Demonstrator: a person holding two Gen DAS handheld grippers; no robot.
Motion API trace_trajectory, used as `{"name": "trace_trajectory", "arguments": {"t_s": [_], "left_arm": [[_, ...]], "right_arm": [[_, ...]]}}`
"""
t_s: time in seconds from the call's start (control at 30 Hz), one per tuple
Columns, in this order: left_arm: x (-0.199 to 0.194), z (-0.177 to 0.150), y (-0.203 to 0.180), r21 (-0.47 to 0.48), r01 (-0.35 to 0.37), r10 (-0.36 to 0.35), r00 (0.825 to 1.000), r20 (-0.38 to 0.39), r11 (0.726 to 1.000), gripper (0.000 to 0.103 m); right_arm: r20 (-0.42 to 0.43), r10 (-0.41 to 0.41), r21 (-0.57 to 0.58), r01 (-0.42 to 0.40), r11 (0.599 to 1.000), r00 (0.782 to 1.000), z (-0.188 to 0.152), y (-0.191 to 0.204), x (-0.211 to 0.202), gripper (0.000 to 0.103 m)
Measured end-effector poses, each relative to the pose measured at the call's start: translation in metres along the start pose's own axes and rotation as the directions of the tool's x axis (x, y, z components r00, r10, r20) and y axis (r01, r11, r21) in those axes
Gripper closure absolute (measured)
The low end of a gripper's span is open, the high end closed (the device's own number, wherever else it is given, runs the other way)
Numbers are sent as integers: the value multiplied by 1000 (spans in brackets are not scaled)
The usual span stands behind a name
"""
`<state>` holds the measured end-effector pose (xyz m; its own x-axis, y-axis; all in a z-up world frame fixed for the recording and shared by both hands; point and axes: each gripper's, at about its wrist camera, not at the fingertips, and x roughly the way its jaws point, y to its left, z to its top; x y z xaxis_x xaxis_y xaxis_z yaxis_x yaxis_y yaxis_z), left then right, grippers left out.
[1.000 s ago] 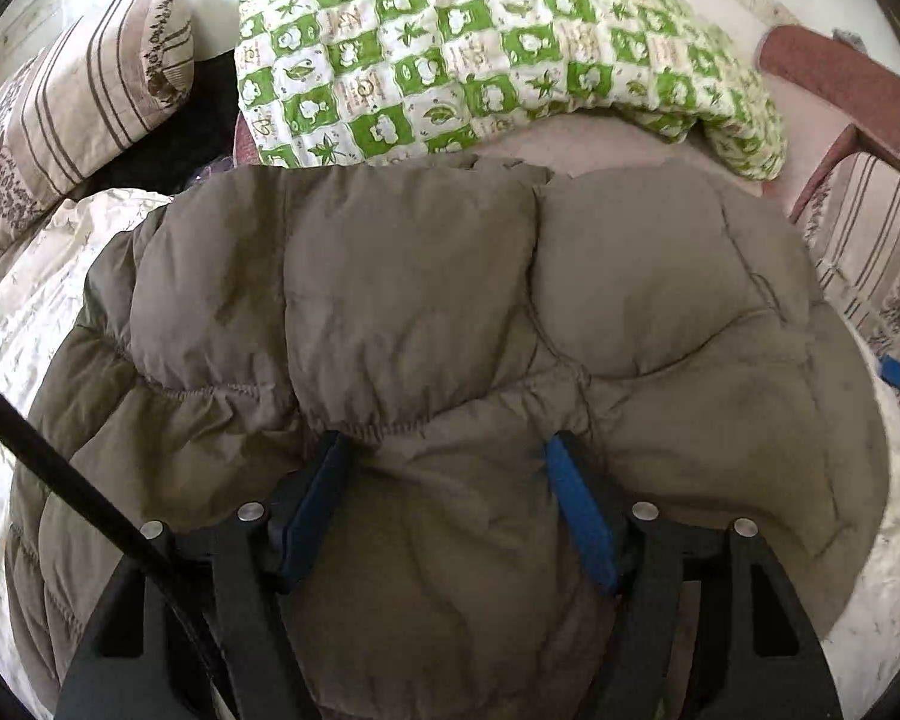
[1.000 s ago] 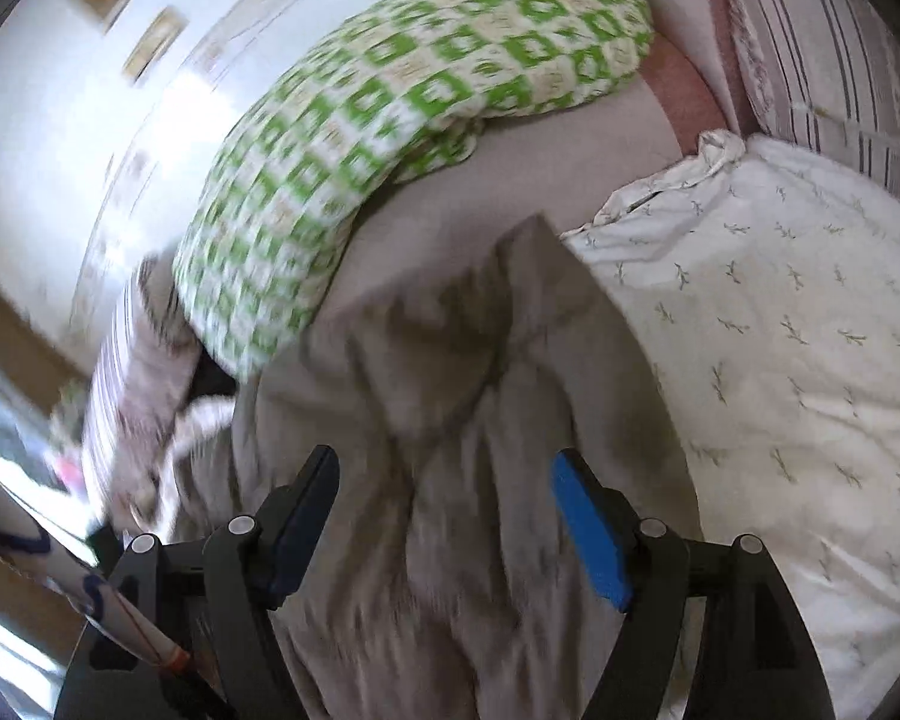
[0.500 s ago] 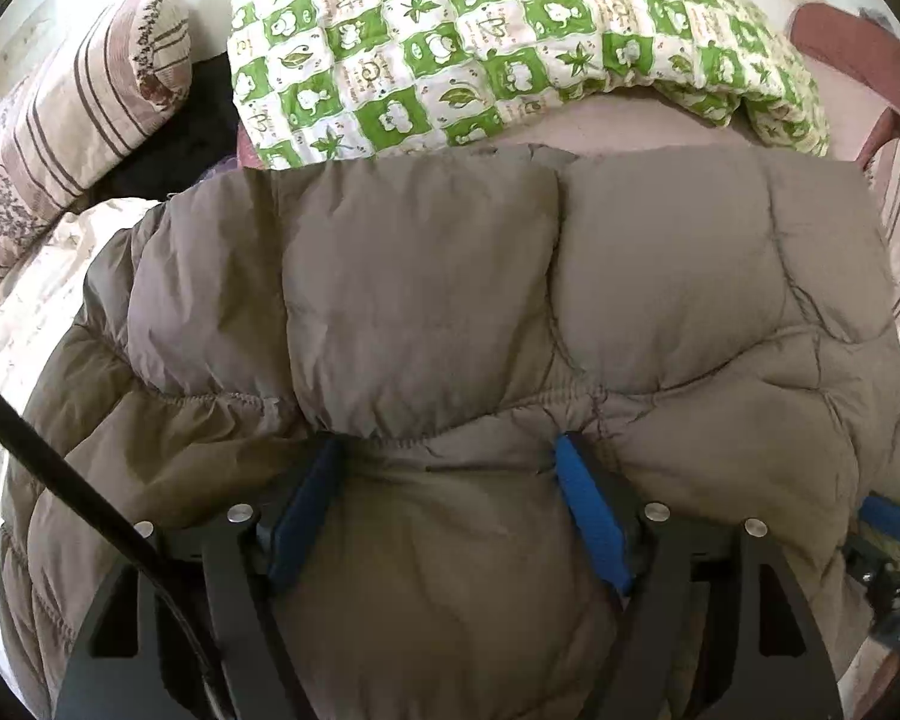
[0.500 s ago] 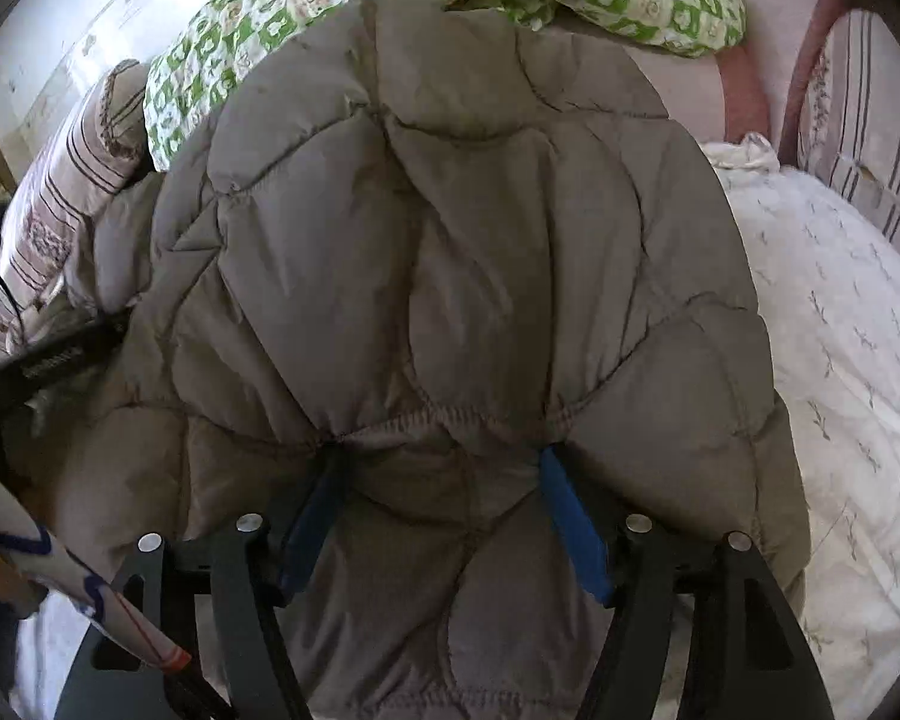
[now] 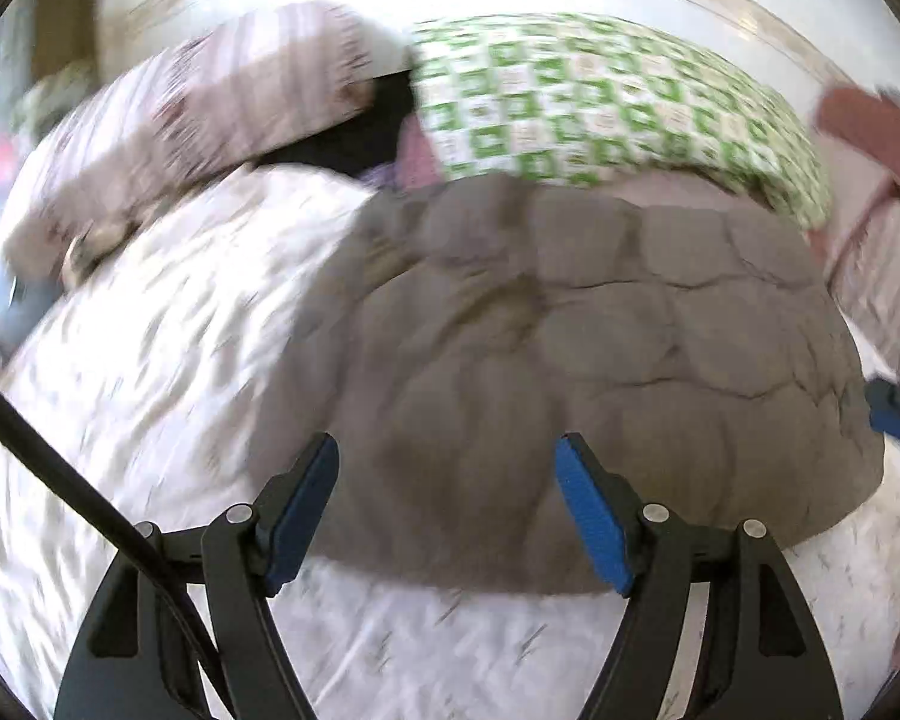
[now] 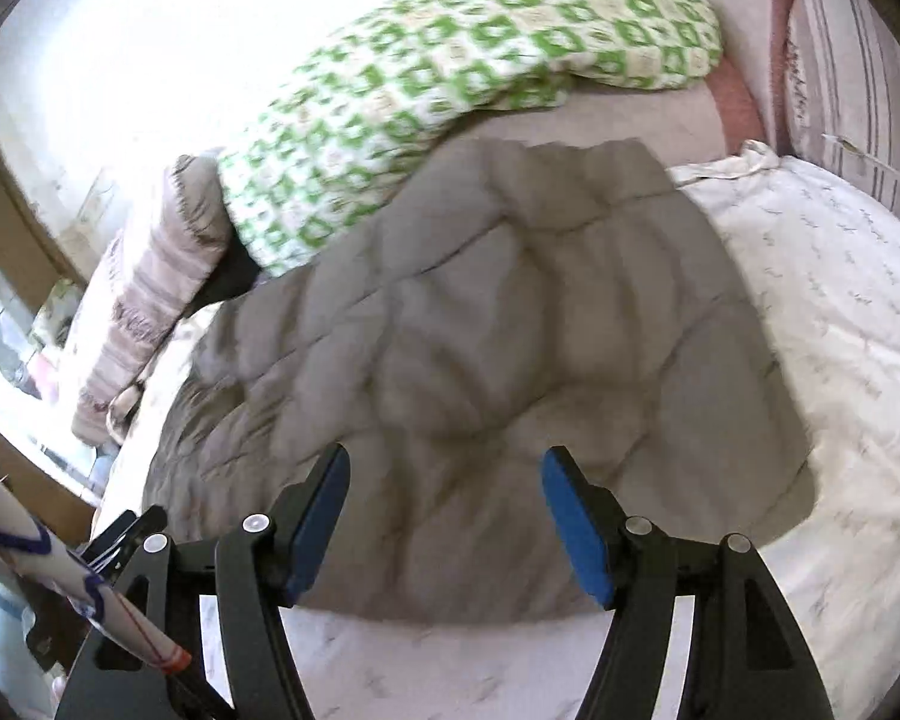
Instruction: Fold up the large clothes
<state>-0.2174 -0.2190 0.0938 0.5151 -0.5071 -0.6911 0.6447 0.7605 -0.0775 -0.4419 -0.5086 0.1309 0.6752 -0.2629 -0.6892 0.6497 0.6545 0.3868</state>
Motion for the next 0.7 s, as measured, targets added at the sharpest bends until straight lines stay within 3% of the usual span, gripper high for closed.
{"name": "trace_trajectory", "arguments": {"t_s": [0.03, 0.1, 0.2, 0.27, 0.4, 0.53, 0.63, 0.7], "left_arm": [[1, -1, 7, -28, 0, 0, 1000, -7, 1000, 29], [7, 0, 22, -89, 9, -10, 1000, -4, 996, 29], [18, 1, 23, -77, 1, -1, 1000, -3, 997, 29], [27, 0, 22, -55, -48, 48, 999, -6, 997, 29], [57, 2, 28, -57, -80, 75, 993, -91, 995, 26], [68, 3, 27, -54, -107, 102, 990, -96, 993, 21], [54, 7, 23, -62, -115, 112, 993, -47, 991, 28], [34, 10, 17, -60, -92, 94, 995, 31, 994, 29]], "right_arm": [[2, -6, -22, 6, 1000, 1000, -5, 11, 2, 46], [1, -58, -108, 58, 993, 998, -17, 35, 14, 59], [5, -74, -190, 74, 979, 997, -25, 54, 34, 59], [-6, -106, -202, 103, 974, 994, -26, 53, 50, 59], [-98, -76, -151, 61, 987, 992, -23, 34, 90, 58], [-121, -56, -167, 35, 985, 991, -22, 29, 102, 57], [-133, -45, -161, 23, 987, 990, -21, 29, 98, 57], [-126, -4, -128, -12, 992, 992, -14, 27, 84, 57]]}}
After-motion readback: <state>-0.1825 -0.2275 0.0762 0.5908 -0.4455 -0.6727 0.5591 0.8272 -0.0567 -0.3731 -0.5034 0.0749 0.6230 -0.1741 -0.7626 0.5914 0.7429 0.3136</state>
